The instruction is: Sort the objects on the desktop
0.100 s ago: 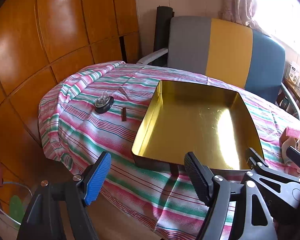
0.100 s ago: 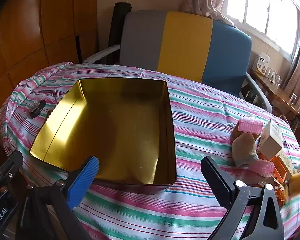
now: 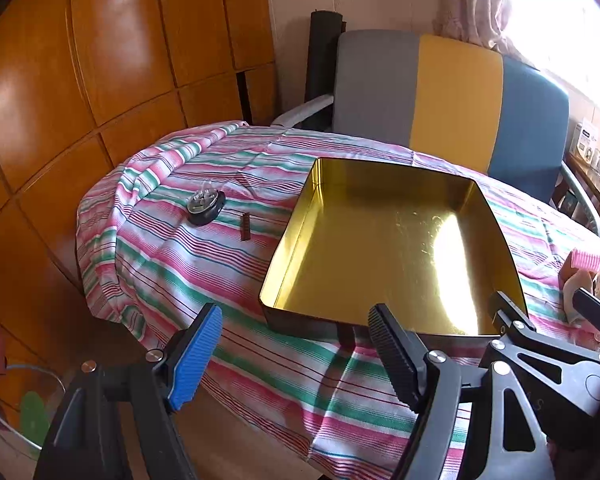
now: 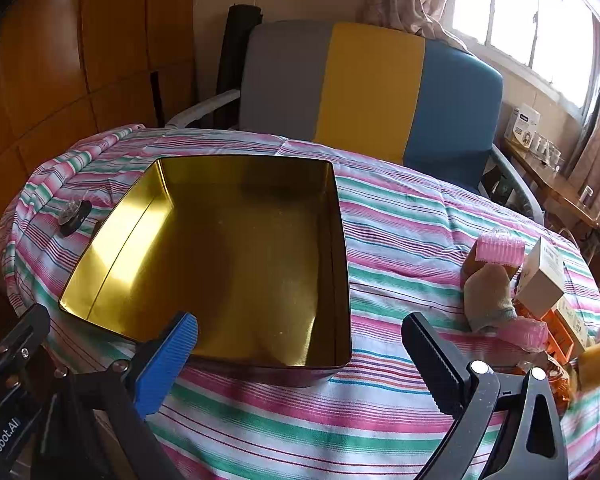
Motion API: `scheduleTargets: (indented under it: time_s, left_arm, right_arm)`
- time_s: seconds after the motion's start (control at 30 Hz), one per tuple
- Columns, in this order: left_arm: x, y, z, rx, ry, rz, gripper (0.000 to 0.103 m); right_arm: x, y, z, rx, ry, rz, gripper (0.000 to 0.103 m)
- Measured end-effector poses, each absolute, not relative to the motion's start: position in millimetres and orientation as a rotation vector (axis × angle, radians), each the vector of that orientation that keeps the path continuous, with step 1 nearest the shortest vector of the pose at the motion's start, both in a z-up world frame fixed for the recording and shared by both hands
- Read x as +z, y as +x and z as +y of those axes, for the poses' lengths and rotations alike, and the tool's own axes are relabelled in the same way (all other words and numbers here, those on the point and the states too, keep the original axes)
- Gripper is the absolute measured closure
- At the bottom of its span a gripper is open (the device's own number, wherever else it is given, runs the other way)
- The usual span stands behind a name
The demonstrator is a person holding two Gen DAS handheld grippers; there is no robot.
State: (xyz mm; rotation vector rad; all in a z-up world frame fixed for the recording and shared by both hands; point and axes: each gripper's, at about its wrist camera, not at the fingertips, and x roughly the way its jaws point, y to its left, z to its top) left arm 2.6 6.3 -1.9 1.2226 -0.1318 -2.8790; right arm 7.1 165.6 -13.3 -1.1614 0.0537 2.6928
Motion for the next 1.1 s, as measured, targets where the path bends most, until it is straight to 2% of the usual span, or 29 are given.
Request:
scheduleTargets:
  time_s: [0.33, 0.53, 0.67, 0.9, 1.1]
  left_arm:
    - [-10.5, 11.4, 27.2, -2.907, 1.273, -0.217, 0.026]
    - [-33.9, 16.9, 57.9, -2.964, 1.442, -0.309, 0.026]
    - [-54.0, 25.6, 90.5, -3.043, 1.625, -0.433, 0.026]
    - [-84.4, 39.1, 141.5, -3.1, 1.802, -0.716, 0.026]
    - [-91.4, 35.0, 143.9, -3.126, 1.849, -0.662, 0.022]
  right_arm:
    - [-10.0, 14.5, 167.8, 2.677, -1.155, 0.044, 0.0]
    - [-23.8, 35.0, 209.6, 2.628, -1.184, 0.125, 0.0]
    - [-34.1, 62.5, 251.4, 2.607, -1.192, 0.176, 0.0]
    - [-51.7, 141.8, 345.9, 2.625, -1.238, 0.474, 0.0]
    - [-54.8, 181.4, 403.0, 2.547, -1.182, 0.606, 0.0]
